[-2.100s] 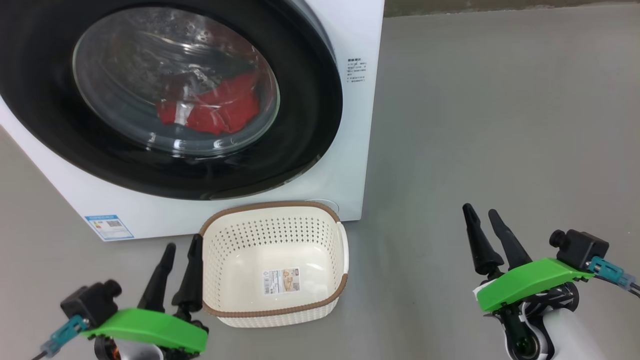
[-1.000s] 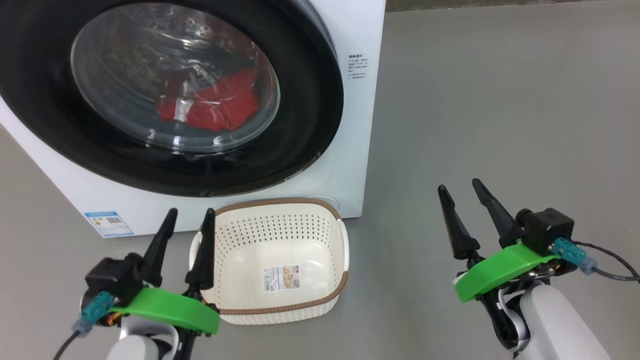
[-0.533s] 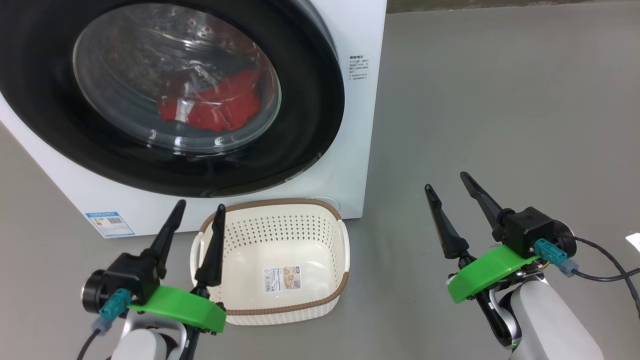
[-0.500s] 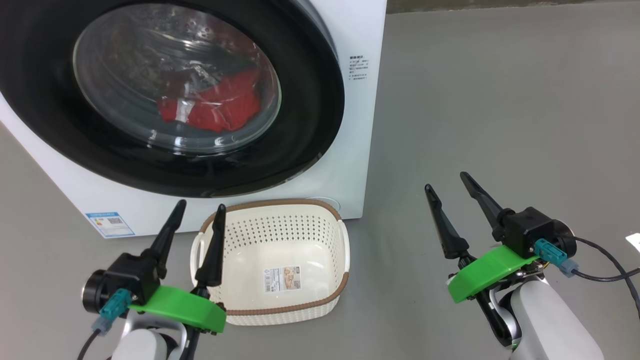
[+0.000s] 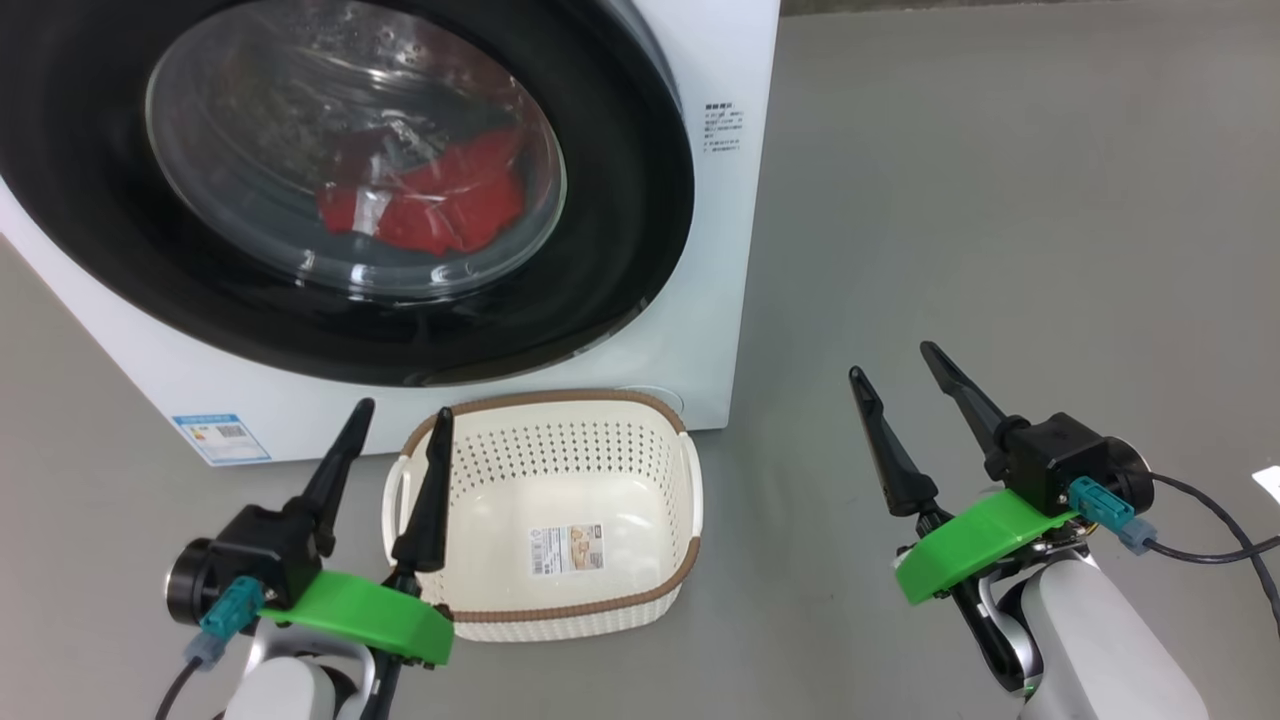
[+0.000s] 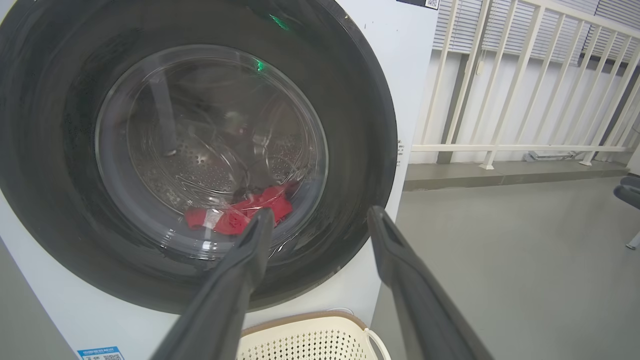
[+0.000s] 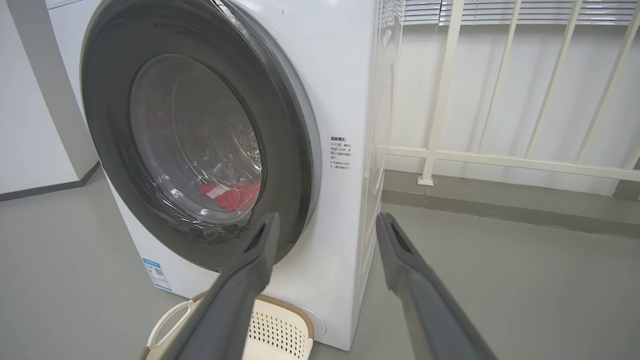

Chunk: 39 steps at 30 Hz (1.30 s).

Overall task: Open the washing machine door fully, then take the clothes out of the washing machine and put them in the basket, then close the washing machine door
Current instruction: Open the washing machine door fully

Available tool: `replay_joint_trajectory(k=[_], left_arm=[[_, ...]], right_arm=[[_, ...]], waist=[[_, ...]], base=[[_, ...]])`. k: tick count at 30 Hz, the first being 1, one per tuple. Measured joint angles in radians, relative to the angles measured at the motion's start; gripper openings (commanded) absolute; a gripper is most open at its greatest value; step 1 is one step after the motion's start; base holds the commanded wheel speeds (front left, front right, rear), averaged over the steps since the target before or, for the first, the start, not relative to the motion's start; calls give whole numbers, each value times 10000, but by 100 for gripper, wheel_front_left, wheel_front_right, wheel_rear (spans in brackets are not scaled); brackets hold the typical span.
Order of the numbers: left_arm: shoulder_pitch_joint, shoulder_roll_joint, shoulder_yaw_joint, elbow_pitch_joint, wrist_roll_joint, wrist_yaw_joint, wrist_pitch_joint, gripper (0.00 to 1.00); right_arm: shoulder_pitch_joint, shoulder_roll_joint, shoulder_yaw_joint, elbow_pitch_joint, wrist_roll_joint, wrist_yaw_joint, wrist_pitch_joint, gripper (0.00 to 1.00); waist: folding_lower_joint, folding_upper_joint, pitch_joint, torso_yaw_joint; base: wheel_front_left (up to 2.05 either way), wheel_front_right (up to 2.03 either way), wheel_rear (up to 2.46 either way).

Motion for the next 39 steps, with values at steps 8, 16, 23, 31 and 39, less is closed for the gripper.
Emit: replay_joint_trajectory(k=[8,16,23,31,39], left_arm=[[-147,6,-15,-138,-4,0,0,100],[-510,15,-15,-481,-150,-2,0,100],[-925,21,-29,-890,-157,-2,0,100],[-1221,15,-63,-1616,-157,-2,-2,100],[-1595,2,-23,-2228,-159,-2,-6,100]], right_arm=[[-319,-4,-4,-33,215,0,-10,0],[-938,-15,50,-10,2019,0,-12,0],[-1881,-31,-63,84,3687,0,-12,0],[-3286,-481,52,224,5534,0,-42,0],[-4474,-1053,573,201,7921,0,454,0]], waist=[[0,0,369,66],[0,0,1013,191],[0,0,1694,325],[0,0,2672,581],[0,0,3520,816]], base=[[0,0,0],[0,0,0],[0,0,0],[0,0,0],[0,0,0]])
